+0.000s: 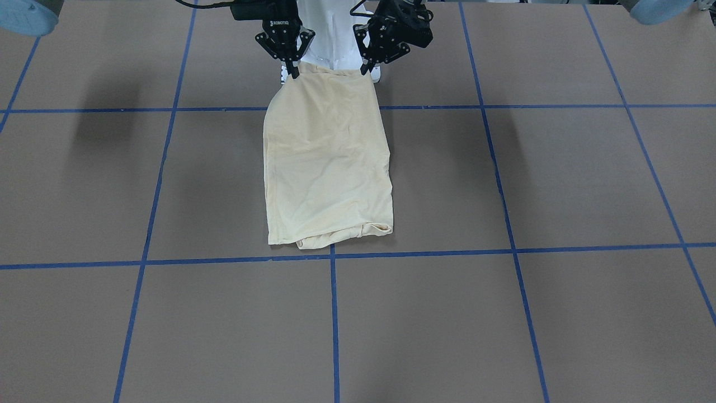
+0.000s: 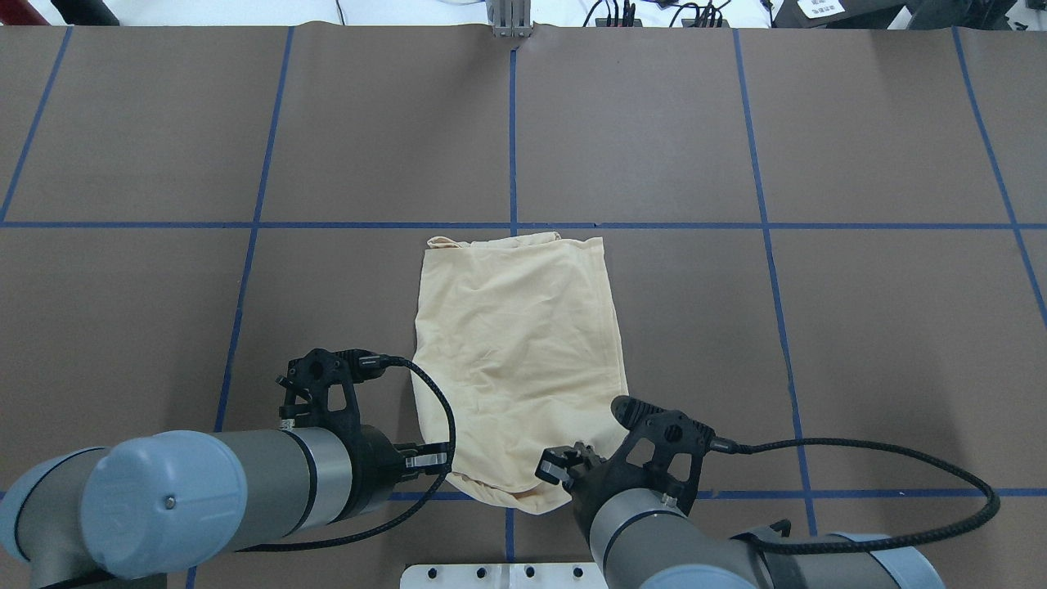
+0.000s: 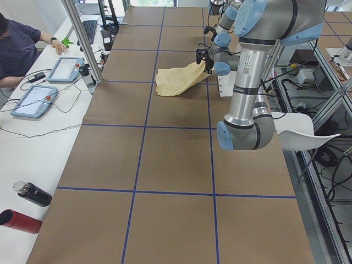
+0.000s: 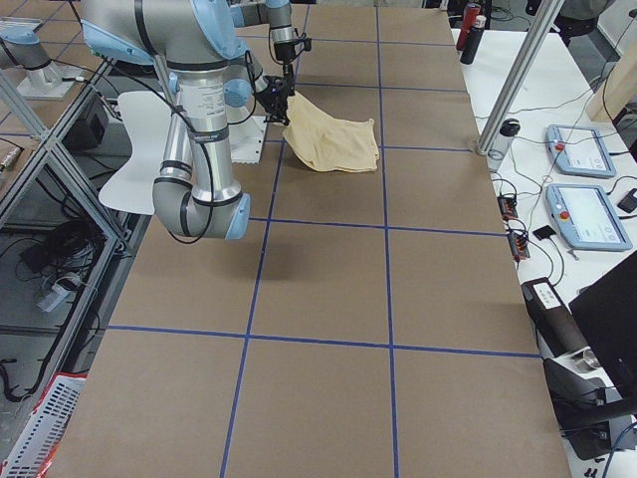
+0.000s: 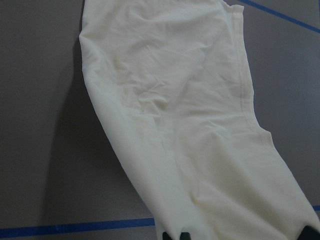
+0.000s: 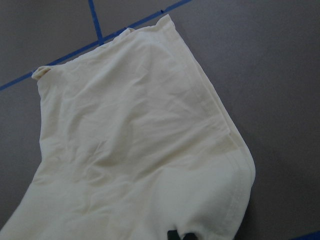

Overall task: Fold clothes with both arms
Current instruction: 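Lift the near edge with both grippers and fold it toward the far edge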

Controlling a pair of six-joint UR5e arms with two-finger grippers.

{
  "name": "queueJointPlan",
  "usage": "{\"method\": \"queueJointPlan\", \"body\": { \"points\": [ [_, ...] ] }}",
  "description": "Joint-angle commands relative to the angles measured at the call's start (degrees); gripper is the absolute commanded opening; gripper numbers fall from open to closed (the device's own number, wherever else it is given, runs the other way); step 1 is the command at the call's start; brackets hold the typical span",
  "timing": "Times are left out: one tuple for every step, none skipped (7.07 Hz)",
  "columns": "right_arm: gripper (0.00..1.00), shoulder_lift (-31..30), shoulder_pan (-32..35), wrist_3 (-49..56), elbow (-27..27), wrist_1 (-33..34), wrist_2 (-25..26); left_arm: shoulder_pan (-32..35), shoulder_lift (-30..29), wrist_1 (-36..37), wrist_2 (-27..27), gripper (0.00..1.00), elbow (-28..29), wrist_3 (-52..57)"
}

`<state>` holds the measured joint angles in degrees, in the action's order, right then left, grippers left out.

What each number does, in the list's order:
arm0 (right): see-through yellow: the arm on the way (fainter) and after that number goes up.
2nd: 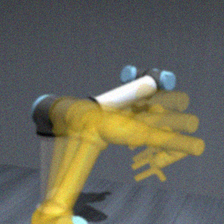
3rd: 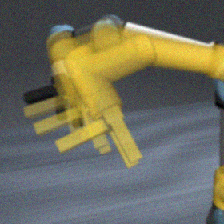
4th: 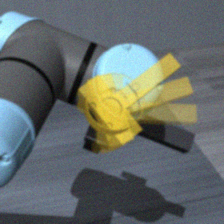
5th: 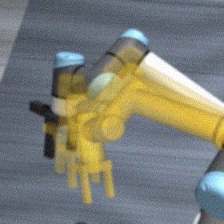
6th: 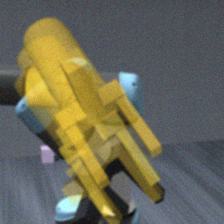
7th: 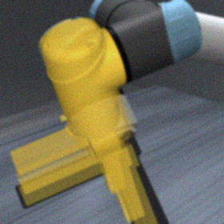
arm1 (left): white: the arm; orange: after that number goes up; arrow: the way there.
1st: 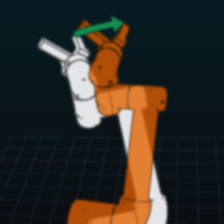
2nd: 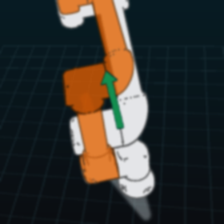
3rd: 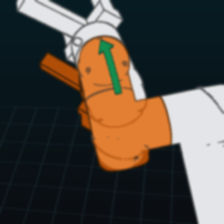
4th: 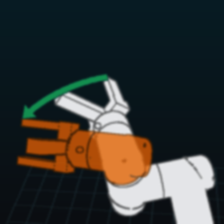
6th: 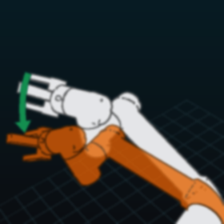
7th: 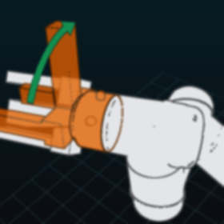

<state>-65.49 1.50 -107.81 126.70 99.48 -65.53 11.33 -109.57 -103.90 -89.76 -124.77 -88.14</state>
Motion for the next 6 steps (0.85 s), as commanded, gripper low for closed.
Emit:
{"method": "queueJointPlan", "body": {
  "points": [
    [0.00, 2.8, 6.5, 3.2, -4.2, -0.4, -0.5, 3.9, -1.8, 0.0, 0.0, 0.00, 3.7, 0.3],
    [0.00, 4.8, 9.9, 5.1, -6.4, -0.4, -1.1, 6.6, -3.4, 0.0, 0.1, 0.00, 6.2, 0.3],
    [0.00, 6.6, 13.2, 6.3, -9.5, -1.2, -2.4, 9.6, -5.6, 0.0, 0.1, 0.00, 9.3, 0.4],
    [0.00, 7.6, 15.9, 7.3, -13.3, -5.1, -3.2, 12.6, -7.8, 0.0, 0.2, 0.00, 12.4, 4.3],
    [0.00, 7.6, 18.2, 9.4, -17.1, -9.4, -4.8, 15.3, -8.1, -0.1, 0.1, 0.00, 13.7, 6.9],
    [0.00, 9.2, 19.8, 10.2, -22.2, -12.6, -4.9, 16.3, -8.5, -0.2, 0.3, 0.00, 15.9, 8.1]
  ]
}}
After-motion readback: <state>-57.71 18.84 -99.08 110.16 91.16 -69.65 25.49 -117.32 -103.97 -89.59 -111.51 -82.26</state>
